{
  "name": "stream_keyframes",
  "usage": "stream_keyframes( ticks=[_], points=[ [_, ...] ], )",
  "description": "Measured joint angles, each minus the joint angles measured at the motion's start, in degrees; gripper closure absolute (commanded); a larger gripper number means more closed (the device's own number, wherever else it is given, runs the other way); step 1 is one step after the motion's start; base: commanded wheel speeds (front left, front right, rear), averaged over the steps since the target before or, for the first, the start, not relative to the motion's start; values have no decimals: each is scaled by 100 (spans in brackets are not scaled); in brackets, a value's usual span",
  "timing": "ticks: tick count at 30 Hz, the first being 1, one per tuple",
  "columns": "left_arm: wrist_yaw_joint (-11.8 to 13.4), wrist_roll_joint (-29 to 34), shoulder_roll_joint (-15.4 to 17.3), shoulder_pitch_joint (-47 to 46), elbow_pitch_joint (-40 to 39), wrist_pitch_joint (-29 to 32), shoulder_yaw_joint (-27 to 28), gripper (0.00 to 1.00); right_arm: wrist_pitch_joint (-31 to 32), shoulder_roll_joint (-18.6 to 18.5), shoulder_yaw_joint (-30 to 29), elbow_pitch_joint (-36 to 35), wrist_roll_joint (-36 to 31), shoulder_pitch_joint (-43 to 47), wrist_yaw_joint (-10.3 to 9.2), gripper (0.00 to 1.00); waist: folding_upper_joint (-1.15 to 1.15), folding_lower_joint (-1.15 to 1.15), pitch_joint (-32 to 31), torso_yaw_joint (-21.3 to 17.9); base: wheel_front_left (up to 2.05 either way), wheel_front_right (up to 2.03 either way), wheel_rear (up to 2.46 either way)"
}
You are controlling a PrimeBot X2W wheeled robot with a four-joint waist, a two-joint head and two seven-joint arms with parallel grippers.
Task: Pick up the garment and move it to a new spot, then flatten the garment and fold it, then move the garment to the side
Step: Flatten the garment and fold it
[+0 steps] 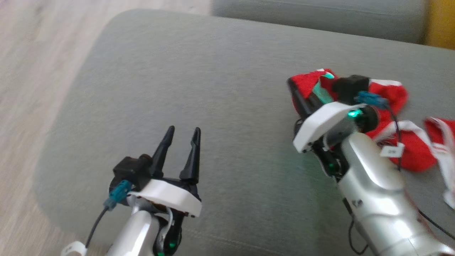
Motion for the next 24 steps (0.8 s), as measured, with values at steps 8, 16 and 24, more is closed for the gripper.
stream_keyframes(
  ticks=[8,16,24],
  points=[
    [163,-166,-1,-8,47,0,-211,0,-311,7,978,1053,1040,-873,0,0,0,0,82,732,0,0,0],
    [167,-96,1,203,56,0,-94,0,-63,14,1295,1984,1400,-1223,0,0,0,0,-58,341,0,0,0],
    [133,-13,1,203,22,0,37,0,199,11,1612,2198,984,-1316,0,0,0,0,-239,-393,0,0,0]
  ],
)
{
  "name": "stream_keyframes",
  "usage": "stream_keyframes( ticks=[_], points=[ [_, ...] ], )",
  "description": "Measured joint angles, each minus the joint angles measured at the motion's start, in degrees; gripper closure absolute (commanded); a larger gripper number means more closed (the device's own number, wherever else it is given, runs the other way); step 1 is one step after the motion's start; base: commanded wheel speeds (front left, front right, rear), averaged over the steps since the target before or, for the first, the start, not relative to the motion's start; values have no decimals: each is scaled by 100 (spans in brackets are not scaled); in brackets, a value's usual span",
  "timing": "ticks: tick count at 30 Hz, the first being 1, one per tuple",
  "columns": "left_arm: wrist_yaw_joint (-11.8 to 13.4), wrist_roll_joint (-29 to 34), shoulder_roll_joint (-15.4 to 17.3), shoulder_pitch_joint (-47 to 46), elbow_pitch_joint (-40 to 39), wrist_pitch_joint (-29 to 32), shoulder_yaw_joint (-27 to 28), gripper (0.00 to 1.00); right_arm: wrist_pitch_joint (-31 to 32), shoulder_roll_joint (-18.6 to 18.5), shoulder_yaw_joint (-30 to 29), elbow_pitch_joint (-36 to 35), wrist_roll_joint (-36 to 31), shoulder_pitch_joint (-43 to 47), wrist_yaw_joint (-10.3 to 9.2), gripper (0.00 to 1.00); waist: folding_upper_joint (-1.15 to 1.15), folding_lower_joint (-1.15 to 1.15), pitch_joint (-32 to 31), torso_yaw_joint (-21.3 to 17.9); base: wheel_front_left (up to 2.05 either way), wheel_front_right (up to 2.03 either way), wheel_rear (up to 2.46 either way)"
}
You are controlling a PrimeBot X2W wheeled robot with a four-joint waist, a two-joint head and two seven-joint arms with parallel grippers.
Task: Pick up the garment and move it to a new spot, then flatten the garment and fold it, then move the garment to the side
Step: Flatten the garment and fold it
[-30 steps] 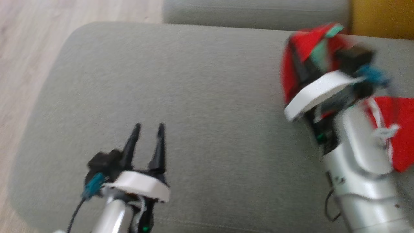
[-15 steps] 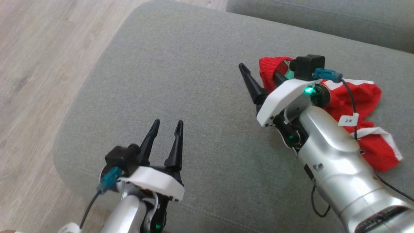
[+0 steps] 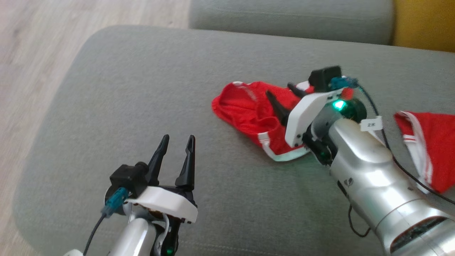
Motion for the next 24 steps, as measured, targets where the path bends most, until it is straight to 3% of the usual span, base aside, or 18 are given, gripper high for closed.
stream_keyframes(
  ticks=[6,12,14,18,24],
  points=[
    [8,-3,0,1,-26,0,-9,0,-790,-2,-508,-91,-172,20,0,0,0,0,-181,-332,0,0,0],
    [34,-5,0,2,-85,0,5,0,-1677,-234,-1413,-469,-501,571,0,0,0,0,-257,-629,0,0,0],
    [34,-5,0,2,-85,0,5,0,-1735,-300,-1589,-576,-561,757,0,0,0,0,-258,-684,0,0,0],
    [34,-4,0,2,-88,0,68,0,-1855,-338,-2720,-1338,-950,1865,0,0,0,0,-228,-1001,0,0,0],
    [-25,-3,0,2,-75,0,112,0,-1870,-120,-3416,-2398,-1772,2842,0,0,0,0,-163,-1297,0,0,0]
  ],
)
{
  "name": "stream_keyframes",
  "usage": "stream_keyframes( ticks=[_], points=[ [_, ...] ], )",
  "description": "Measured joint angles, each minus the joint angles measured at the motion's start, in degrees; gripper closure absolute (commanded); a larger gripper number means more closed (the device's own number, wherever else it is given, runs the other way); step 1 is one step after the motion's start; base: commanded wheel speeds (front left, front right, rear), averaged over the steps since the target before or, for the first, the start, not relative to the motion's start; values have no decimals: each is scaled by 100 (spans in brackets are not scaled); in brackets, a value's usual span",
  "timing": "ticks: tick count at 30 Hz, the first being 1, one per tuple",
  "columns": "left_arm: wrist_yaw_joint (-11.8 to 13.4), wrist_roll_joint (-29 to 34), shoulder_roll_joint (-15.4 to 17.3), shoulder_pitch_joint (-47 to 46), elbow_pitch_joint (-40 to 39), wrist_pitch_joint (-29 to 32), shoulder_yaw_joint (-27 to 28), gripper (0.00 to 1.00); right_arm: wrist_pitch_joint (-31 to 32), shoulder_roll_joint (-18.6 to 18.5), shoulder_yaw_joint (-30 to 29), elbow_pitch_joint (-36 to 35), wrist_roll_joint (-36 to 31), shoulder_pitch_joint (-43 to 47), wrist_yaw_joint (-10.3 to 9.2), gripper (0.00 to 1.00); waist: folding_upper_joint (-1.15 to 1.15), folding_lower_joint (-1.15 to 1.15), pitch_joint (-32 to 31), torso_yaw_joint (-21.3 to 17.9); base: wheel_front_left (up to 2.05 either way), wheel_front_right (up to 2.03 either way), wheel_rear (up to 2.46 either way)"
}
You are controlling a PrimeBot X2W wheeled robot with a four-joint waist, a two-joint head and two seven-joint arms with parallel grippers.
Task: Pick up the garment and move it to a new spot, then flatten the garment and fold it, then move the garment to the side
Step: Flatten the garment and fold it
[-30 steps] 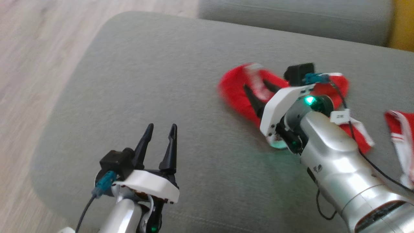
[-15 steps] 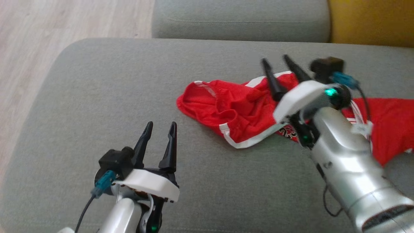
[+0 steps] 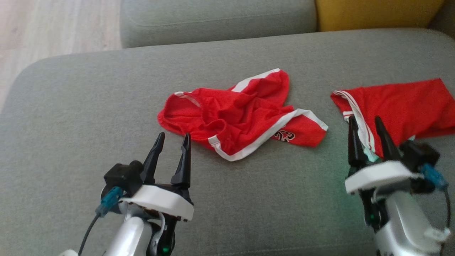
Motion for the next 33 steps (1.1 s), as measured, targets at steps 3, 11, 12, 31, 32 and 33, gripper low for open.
stream_keyframes(
  ticks=[3,11,12,31,32,33],
  points=[
    [-48,1,0,0,52,0,47,0,0,138,-226,-431,-226,454,0,0,0,0,56,-135,0,0,0],
    [-567,391,53,-130,792,0,-307,0,258,218,-448,-1182,-190,708,0,0,0,0,233,-434,0,0,0],
    [-630,505,71,-185,934,4,-427,0,281,223,-445,-1217,-140,709,0,0,0,0,255,-461,0,0,0],
    [-1006,1373,828,-1900,2053,1265,-1392,0,296,232,-298,-1265,119,709,0,0,0,0,615,-762,0,0,0],
    [-1009,1373,847,-1933,2068,1277,-1422,0,296,233,-297,-1246,119,707,0,0,0,0,625,-776,0,0,0],
    [-1022,1373,866,-1959,2075,1290,-1430,0,294,233,-299,-1230,119,705,0,0,0,0,636,-788,0,0,0]
  ],
)
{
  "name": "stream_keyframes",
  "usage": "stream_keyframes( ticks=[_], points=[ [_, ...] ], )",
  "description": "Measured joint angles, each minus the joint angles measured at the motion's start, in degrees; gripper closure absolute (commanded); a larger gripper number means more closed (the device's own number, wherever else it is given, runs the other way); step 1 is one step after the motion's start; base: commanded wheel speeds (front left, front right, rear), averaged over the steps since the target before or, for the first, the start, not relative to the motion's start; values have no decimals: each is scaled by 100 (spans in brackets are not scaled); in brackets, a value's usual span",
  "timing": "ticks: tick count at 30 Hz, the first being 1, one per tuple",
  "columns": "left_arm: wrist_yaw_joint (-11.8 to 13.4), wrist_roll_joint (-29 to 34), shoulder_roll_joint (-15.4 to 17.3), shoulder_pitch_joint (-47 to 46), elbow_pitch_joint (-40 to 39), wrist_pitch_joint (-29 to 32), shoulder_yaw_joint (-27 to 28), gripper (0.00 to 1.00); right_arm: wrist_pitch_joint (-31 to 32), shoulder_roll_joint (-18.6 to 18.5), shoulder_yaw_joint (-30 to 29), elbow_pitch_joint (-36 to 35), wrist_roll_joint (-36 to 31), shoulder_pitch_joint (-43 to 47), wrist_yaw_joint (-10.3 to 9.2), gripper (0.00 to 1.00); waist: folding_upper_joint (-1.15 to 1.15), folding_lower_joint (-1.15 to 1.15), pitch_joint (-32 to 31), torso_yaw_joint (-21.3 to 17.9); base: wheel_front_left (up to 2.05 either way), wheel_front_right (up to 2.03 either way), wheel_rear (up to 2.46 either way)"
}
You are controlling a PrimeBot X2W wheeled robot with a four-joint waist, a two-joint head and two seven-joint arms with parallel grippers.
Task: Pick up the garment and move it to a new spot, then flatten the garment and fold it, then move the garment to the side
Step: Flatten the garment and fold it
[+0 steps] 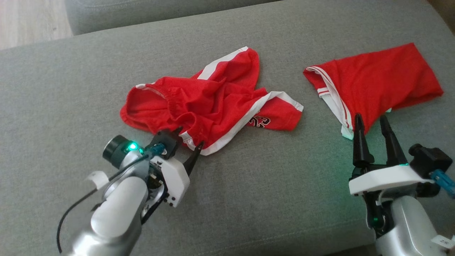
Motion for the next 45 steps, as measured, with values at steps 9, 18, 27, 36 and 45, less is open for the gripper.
stream_keyframes(
  ticks=[9,18,27,36,45],
  points=[
    [-24,-5,97,-118,71,134,-148,84,-44,0,-15,94,0,-7,0,0,0,0,48,-19,0,0,0],
    [-25,-377,78,-117,-37,136,-64,100,-49,0,-27,144,-73,-19,0,0,0,0,26,123,0,0,0],
    [186,-1032,-1,19,-591,77,455,100,445,-21,93,311,-861,-415,0,0,0,0,24,580,0,0,0],
    [355,-1071,-15,143,-754,21,527,100,1096,-737,914,834,-1068,-751,0,0,0,0,134,970,0,0,0],
    [427,-1120,-65,144,-744,-100,524,100,1305,-1068,1612,682,-207,-804,0,0,0,0,171,1006,0,0,0]
  ],
)
